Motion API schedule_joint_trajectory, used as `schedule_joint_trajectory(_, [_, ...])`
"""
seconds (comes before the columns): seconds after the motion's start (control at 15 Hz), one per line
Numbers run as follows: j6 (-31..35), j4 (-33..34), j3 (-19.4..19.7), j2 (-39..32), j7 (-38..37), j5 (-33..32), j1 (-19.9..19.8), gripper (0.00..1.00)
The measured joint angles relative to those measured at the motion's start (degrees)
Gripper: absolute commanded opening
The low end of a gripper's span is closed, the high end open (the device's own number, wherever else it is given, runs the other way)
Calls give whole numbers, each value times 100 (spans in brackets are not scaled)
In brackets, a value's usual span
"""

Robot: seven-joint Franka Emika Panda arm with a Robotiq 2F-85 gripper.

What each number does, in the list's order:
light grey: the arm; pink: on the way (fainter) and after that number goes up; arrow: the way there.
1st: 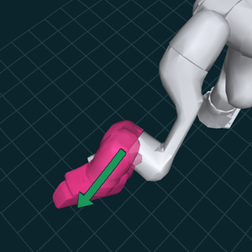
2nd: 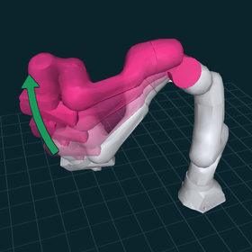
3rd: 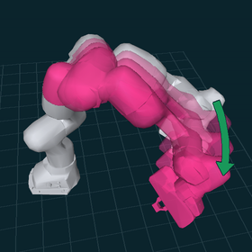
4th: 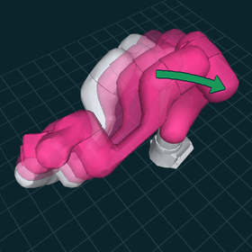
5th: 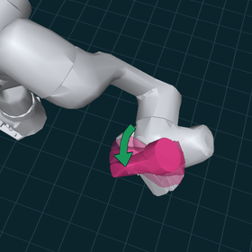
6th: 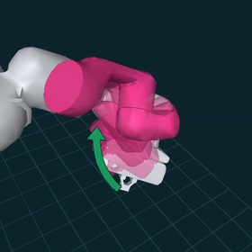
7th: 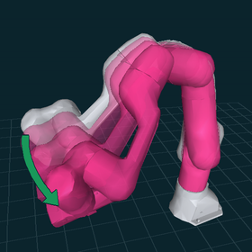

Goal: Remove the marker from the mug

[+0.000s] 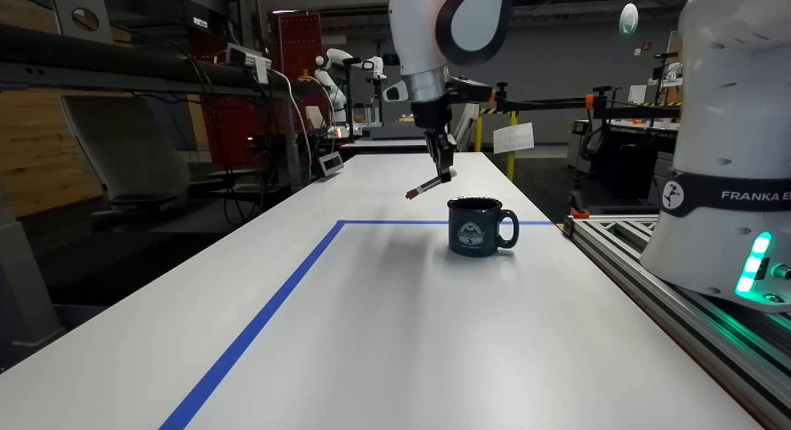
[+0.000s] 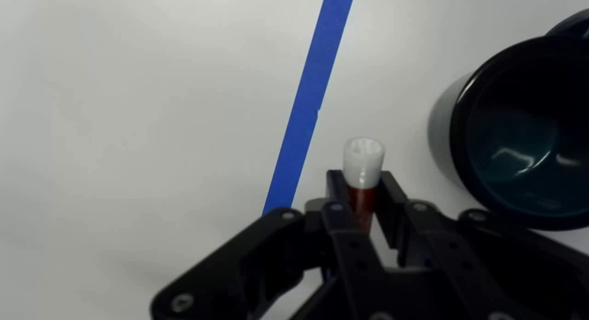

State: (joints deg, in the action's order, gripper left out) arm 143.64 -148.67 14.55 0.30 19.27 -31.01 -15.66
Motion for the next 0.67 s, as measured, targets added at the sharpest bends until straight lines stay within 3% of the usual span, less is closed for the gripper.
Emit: schedule_joint_trajectory(0.67, [27,1193,-254,-1781,590,932,19,5])
